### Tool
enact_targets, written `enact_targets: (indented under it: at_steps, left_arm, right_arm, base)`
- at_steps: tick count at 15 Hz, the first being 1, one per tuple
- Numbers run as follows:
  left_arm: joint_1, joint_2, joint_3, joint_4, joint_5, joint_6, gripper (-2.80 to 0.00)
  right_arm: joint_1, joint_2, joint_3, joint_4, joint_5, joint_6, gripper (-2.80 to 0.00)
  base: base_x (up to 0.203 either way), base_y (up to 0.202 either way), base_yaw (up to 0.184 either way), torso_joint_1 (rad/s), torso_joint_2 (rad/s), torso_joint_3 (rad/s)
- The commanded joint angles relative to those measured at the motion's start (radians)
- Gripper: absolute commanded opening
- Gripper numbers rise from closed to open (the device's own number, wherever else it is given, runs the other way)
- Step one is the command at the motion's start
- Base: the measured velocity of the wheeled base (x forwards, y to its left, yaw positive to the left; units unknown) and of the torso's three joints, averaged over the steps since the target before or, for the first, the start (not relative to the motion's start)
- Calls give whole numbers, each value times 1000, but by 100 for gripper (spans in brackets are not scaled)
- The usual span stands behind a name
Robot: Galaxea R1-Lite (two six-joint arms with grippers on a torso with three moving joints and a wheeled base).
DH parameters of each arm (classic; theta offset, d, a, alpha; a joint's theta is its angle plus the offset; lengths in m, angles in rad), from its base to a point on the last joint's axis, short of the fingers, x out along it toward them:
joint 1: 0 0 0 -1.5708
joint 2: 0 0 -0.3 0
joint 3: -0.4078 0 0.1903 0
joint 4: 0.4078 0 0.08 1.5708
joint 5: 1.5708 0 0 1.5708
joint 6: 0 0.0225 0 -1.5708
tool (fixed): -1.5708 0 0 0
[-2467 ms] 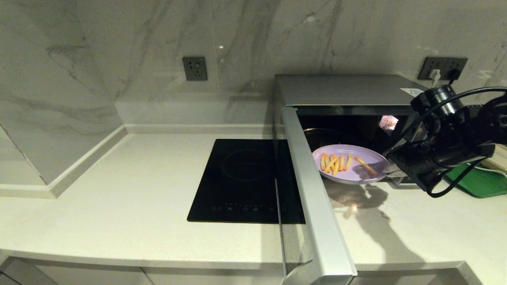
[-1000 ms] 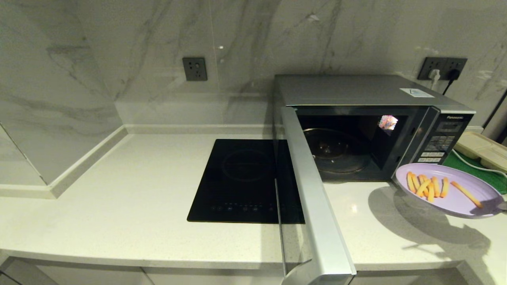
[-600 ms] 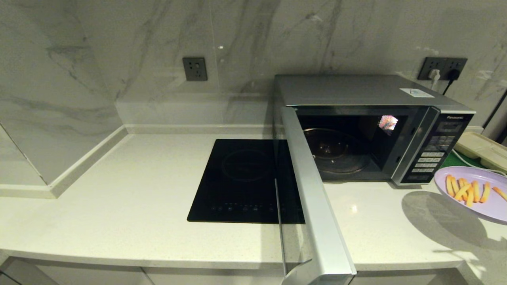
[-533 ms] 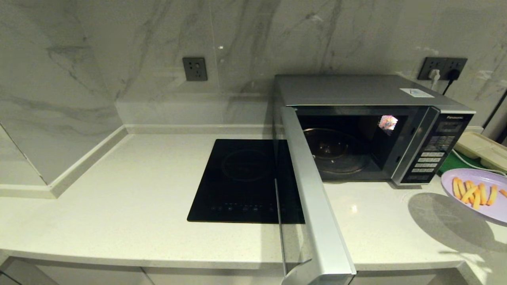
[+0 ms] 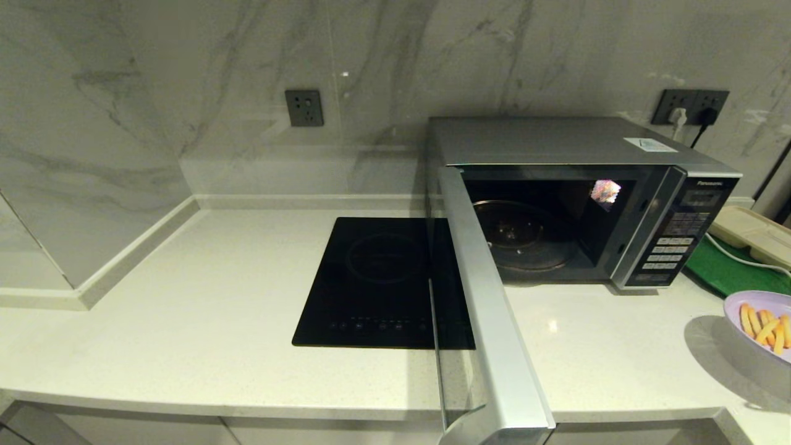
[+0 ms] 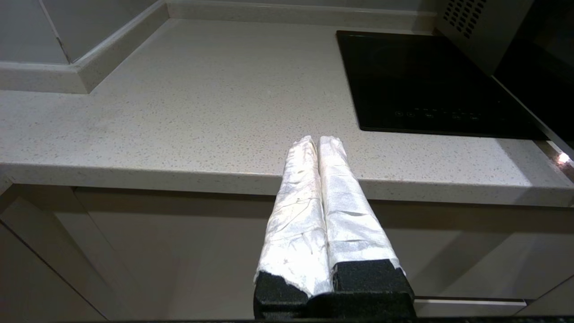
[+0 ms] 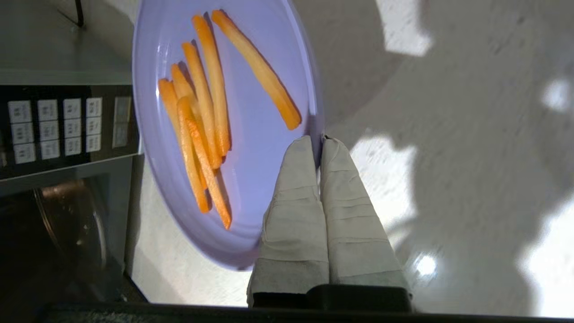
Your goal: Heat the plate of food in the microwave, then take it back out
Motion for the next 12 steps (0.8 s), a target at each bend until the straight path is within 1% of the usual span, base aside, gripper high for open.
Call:
enact_targets:
  at_steps: [1, 3, 5, 7, 9, 12]
  left_arm:
    - [0, 0, 0, 0, 0, -1, -280]
    - [0, 0, 0, 0, 0, -1, -280]
    - [0, 0, 0, 0, 0, -1, -280]
    - [0, 0, 0, 0, 0, -1, -280]
    - [0, 0, 0, 0, 0, -1, -280]
    - [0, 0, 0, 0, 0, -1, -280]
  right_arm:
    - [-68, 96, 58, -81, 82, -81, -280]
    - [-105, 141, 73, -102, 125, -166, -280]
    - [-123, 180, 70, -106, 134, -208, -280]
    - [-138, 214, 68, -106, 172, -257, -280]
    - [-148, 243, 66, -105, 179, -276, -280]
    - [-149, 280, 45, -107, 179, -279, -280]
  base:
    - [0, 0, 0, 0, 0, 0]
    - [0, 0, 0, 0, 0, 0]
    - [0, 0, 0, 0, 0, 0]
    - [0, 0, 0, 0, 0, 0]
    - [0, 0, 0, 0, 0, 0]
    - [0, 0, 0, 0, 0, 0]
